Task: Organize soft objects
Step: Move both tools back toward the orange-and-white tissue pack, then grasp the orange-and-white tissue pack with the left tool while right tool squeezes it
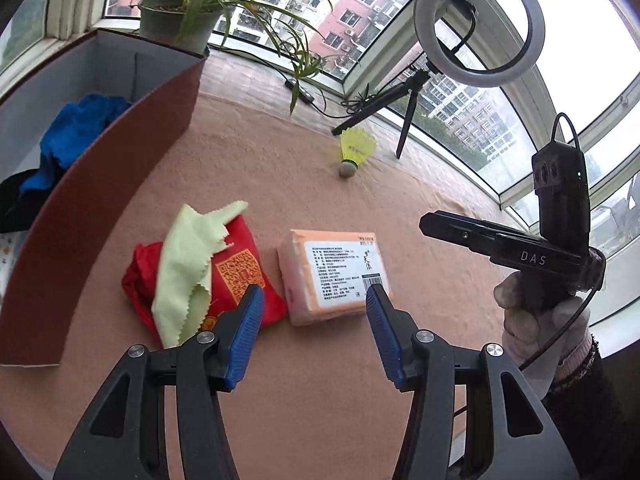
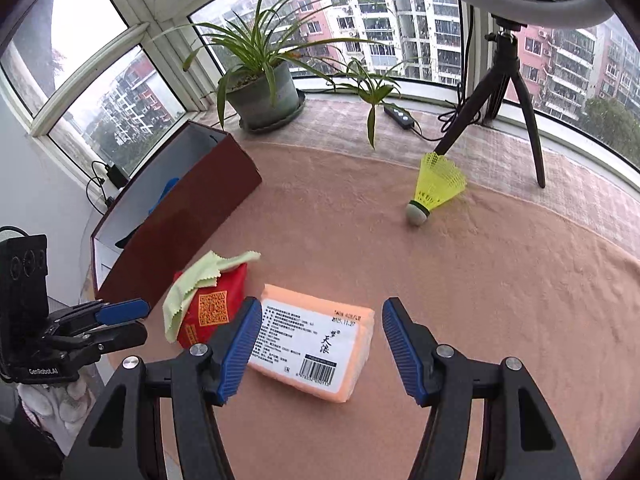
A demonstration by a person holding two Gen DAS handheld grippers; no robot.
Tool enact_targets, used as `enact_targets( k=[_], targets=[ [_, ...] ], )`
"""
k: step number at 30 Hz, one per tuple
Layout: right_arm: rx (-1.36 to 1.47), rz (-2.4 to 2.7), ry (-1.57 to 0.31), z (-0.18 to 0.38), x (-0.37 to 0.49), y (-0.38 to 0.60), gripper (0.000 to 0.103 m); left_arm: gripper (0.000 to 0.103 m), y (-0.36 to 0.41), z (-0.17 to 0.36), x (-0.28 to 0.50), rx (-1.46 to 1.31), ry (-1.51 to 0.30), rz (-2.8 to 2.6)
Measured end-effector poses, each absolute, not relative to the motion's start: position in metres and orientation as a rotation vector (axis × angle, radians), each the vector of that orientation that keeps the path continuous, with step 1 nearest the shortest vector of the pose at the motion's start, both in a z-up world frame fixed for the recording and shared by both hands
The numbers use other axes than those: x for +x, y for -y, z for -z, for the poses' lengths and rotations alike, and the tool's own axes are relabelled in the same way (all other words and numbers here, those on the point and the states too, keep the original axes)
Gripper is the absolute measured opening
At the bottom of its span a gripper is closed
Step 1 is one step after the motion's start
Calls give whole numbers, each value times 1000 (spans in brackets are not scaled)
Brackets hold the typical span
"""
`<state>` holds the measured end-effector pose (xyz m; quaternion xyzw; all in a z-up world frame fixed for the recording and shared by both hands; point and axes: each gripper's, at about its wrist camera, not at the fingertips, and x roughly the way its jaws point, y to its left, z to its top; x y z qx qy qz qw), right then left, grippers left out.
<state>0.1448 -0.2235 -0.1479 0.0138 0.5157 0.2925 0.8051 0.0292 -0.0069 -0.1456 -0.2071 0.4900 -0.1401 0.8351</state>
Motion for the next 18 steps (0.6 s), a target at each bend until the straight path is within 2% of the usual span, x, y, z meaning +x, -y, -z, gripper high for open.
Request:
enact_targets(
  k=[18],
  targets=[
    [214, -704, -1312, 216, 157, 238, 59, 52, 62, 190, 67, -289, -1172, 287]
  ],
)
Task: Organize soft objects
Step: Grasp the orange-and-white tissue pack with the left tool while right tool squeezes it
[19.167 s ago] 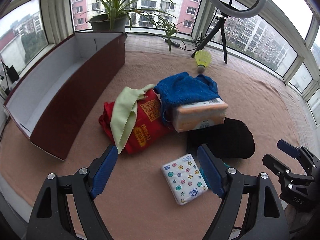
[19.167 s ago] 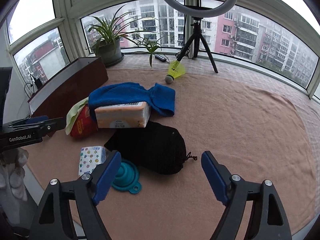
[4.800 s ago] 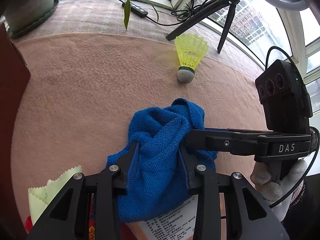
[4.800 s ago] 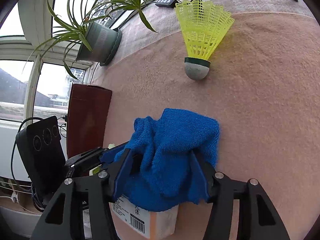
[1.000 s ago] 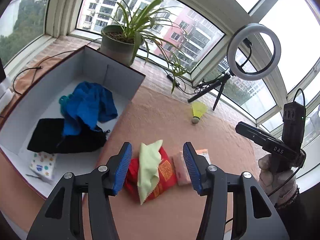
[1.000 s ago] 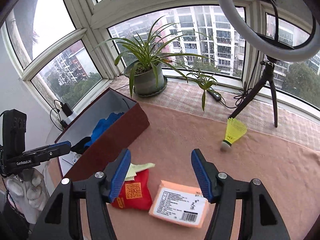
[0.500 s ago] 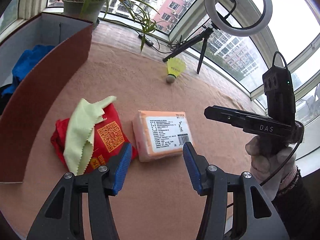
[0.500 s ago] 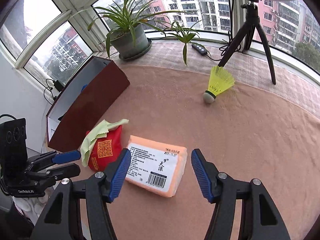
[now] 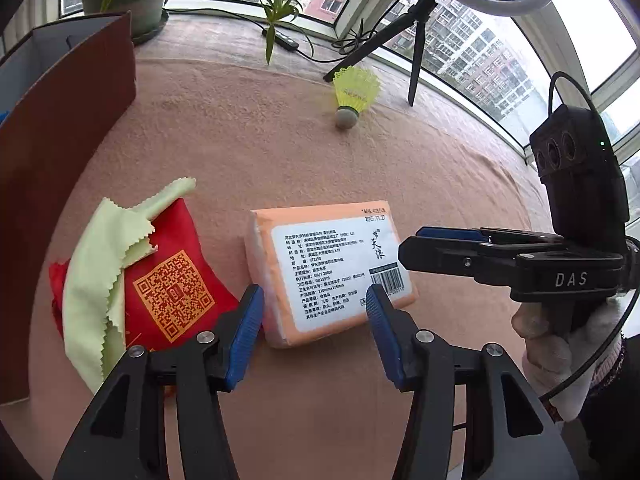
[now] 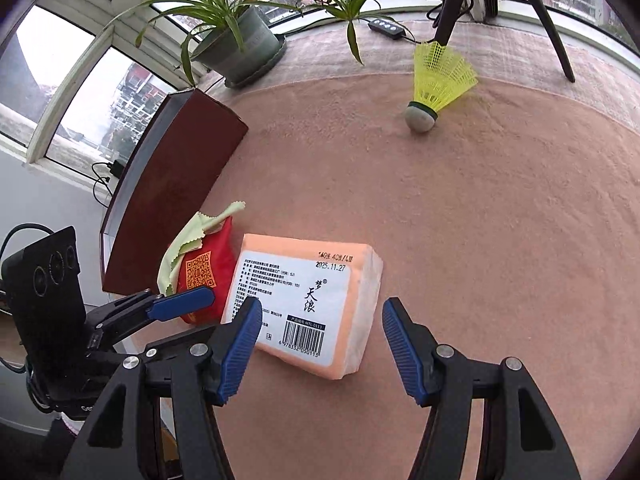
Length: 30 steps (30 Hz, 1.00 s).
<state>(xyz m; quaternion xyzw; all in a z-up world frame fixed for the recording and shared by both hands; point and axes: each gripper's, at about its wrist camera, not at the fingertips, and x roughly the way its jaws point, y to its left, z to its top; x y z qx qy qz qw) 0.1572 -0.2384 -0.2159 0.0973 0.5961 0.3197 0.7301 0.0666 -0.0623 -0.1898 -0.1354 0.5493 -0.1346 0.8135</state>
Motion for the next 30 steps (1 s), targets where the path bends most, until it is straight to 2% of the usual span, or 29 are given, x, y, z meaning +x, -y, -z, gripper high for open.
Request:
enact_targets(
  k=[3, 20, 30],
  targets=[
    [224, -711, -1322, 220, 156, 238, 58, 52, 67, 195, 69, -266, -1193, 291],
    [248, -692, -1379, 239, 155, 238, 40, 52, 75, 204, 82, -221, -1225, 316],
    [224, -655, -1354, 230, 149, 241, 34, 52, 88, 201, 79, -196, -1214, 319]
  ],
)
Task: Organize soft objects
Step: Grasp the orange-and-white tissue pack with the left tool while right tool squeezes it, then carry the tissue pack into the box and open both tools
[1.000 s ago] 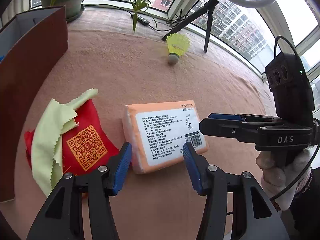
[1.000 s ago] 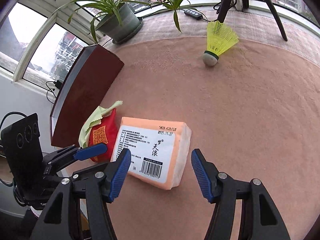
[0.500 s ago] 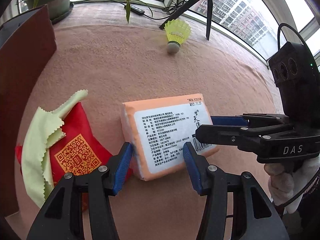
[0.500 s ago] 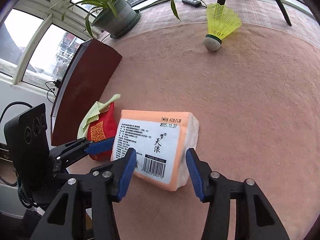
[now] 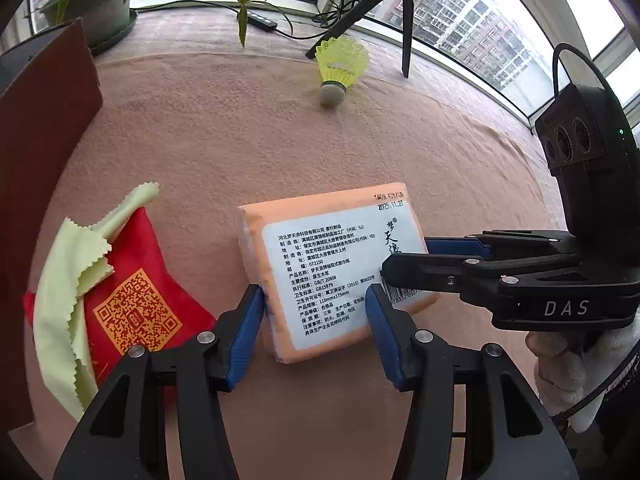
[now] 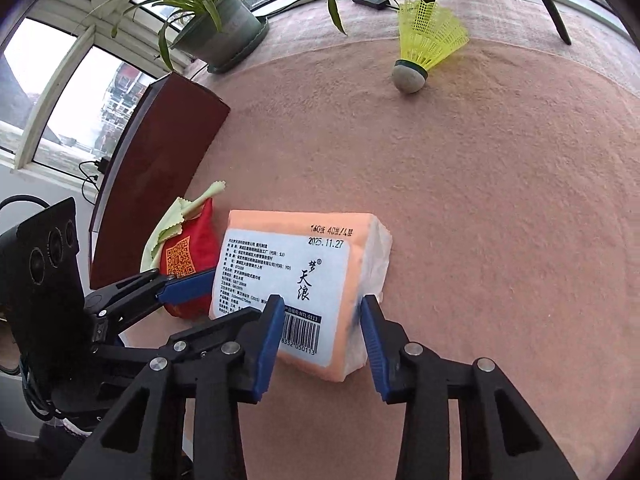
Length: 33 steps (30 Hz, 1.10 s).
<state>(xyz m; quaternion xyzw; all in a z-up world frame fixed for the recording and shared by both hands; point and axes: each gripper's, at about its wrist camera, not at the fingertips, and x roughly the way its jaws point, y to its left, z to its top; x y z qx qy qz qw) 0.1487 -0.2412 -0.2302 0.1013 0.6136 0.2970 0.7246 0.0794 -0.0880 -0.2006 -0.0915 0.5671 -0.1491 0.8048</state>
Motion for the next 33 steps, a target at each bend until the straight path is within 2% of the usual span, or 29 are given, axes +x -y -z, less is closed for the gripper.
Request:
enact_targets(
  k=[10, 16, 24, 33],
  targets=[
    [209, -629, -1294, 199, 133, 251, 34, 51, 96, 176, 64, -177, -1143, 340],
    [191, -642, -1235, 165, 124, 239, 34, 51, 82, 144, 50, -168, -1070, 335],
    [175, -704, -1149, 120, 120, 192, 34, 51, 31, 98, 32, -200, -957, 304],
    [120, -783, -1085, 87, 120, 107, 34, 51, -44, 75, 17, -244, -877, 224]
  ],
)
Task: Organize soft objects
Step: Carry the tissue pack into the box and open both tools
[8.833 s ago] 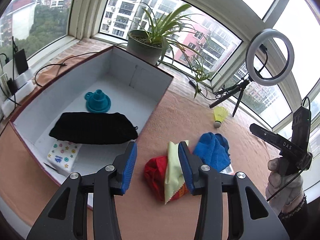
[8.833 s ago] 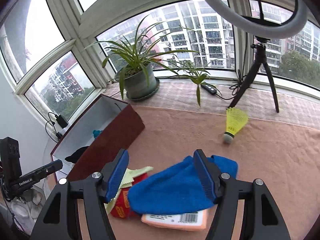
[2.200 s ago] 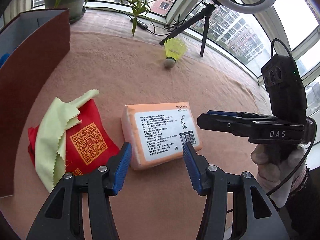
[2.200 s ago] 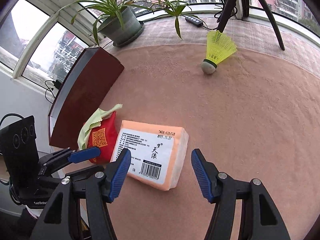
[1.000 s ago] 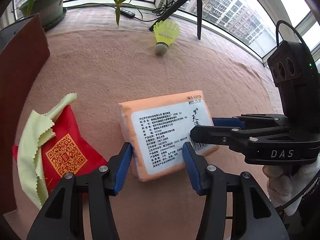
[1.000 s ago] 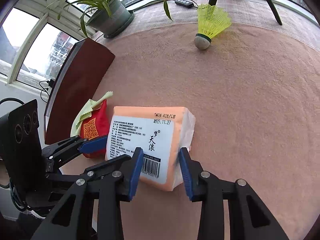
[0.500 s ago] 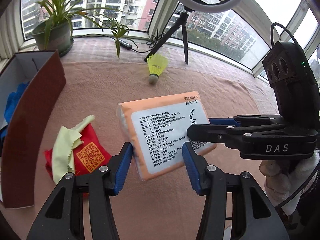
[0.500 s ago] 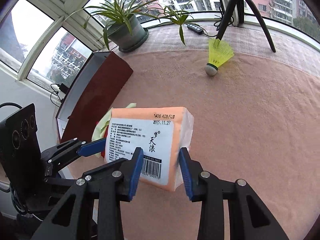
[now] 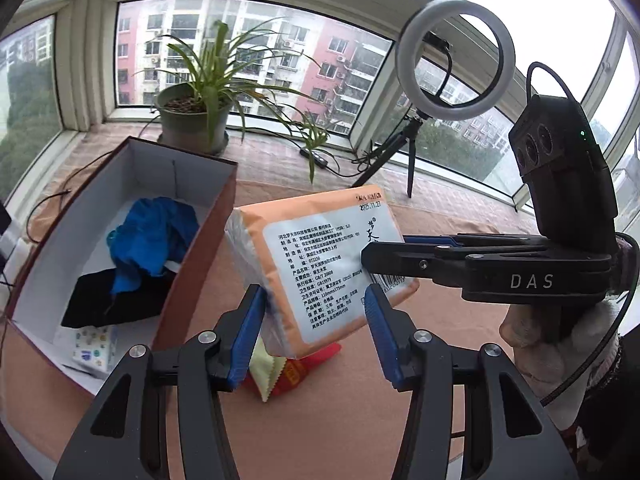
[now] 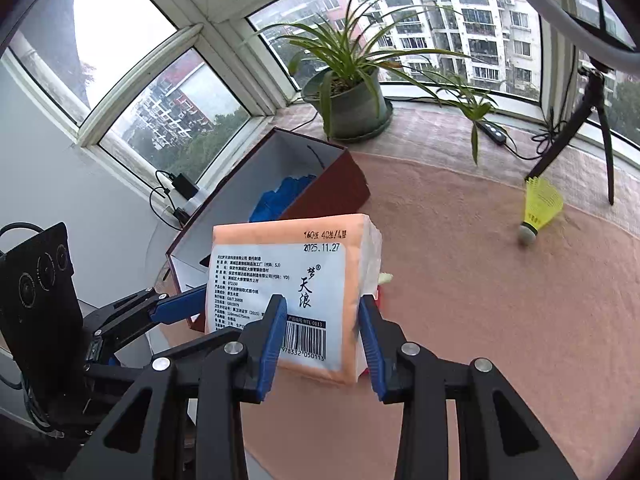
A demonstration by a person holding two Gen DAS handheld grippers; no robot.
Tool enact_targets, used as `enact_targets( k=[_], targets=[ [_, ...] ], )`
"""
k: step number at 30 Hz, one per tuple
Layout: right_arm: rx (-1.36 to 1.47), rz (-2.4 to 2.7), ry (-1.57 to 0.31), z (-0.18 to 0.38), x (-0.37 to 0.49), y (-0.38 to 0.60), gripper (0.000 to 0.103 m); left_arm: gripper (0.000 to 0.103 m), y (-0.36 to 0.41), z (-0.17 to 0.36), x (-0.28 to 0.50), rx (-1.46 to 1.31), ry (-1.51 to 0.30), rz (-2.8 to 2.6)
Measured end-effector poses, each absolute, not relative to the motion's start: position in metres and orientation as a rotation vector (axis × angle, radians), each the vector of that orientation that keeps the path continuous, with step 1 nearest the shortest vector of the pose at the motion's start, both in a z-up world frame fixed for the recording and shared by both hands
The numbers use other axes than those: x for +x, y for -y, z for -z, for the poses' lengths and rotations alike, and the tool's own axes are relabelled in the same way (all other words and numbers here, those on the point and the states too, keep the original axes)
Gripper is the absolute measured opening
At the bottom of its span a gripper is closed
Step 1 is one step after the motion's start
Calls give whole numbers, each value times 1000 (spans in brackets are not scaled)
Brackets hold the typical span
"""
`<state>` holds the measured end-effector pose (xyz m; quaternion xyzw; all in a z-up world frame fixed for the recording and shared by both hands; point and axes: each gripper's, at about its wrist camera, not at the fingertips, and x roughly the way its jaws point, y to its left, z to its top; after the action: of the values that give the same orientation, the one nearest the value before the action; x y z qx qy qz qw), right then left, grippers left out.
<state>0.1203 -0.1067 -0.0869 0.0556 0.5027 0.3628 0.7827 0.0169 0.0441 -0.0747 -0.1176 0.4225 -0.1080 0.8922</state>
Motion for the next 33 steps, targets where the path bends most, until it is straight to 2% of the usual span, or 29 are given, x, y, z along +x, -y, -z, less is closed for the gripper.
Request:
enact_targets(
  k=[15, 24, 33],
  targets=[
    [8, -874, -1084, 84, 130, -43, 34, 51, -168, 88, 11, -374, -868, 79],
    [-49, -876, -1090, 94, 143, -88, 34, 51, -191, 104, 7, -406, -900, 59],
    [-39, -868, -1066, 90, 153, -93, 35, 50, -207, 100, -1, -429, -883, 26]
  ],
)
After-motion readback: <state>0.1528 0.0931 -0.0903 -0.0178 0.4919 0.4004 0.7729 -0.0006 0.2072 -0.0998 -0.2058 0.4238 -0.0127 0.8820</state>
